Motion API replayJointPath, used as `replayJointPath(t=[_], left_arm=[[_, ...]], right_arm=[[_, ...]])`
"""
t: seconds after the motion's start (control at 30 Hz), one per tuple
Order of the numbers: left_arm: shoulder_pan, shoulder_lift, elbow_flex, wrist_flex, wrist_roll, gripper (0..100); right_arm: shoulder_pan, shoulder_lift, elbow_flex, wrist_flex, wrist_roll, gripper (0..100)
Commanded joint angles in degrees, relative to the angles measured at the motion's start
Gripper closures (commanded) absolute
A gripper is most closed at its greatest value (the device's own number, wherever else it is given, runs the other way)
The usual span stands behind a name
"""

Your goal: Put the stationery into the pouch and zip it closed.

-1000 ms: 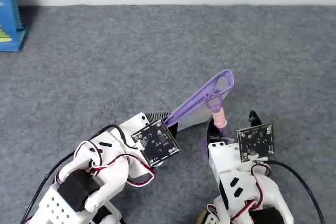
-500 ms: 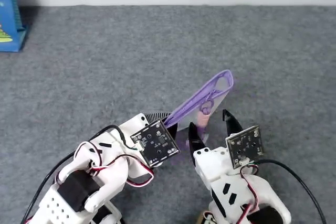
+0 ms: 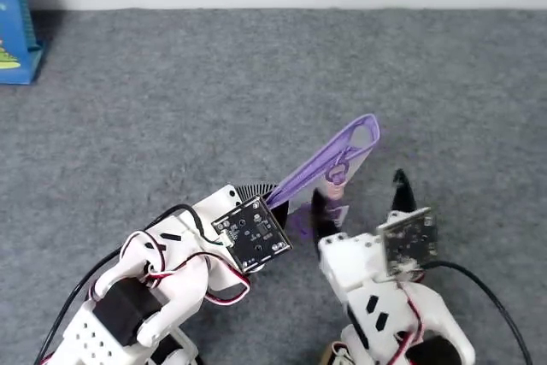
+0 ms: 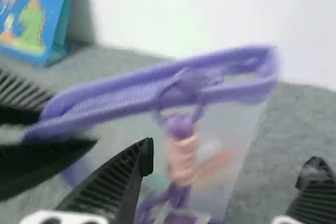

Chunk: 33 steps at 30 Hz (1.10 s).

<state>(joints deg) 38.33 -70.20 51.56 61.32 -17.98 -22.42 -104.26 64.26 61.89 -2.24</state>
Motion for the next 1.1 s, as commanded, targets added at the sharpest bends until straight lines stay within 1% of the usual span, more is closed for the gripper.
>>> replayJointPath(t=[0.0,0.07,0.13,0.23,0.4,0.5,0.6,0.73,1.07], left_arm=[[-0.6,-1.3,-0.7,-0.3,-0.6,99],[-0.6,-1.3,-0.7,-0.3,-0.6,99],[-0.6,-1.3,-0.7,-0.3,-0.6,99],[-0.6,-1.3,-0.7,-0.3,-0.6,99],[-0.6,-1.3,-0.7,-0.3,-0.6,99],[-0.6,-1.3,-0.7,-0.3,-0.6,99],[-0.6,-1.3,-0.7,-0.3,-0.6,99],[-0.6,-1.3,-0.7,-0.3,-0.6,99],[-0.6,-1.3,-0.7,-0.2,-0.6,99]], right_arm=[[2.0,0.6,-0.2,-3.7,-0.3,58.6],[0.5,0.6,-0.1,-4.0,-0.3,62.7],[-0.7,0.6,-0.1,-4.2,-0.3,69.1],[-0.7,0.6,0.1,-6.2,-0.2,77.1],[-0.6,0.6,0.2,-6.5,3.1,83.5],[2.0,0.5,0.2,-6.5,4.5,89.8],[5.3,0.4,0.1,-6.6,7.0,98.7],[10.8,0.3,0.1,-6.5,10.3,99.1],[26.6,0.6,0.6,-8.4,14.6,99.1]])
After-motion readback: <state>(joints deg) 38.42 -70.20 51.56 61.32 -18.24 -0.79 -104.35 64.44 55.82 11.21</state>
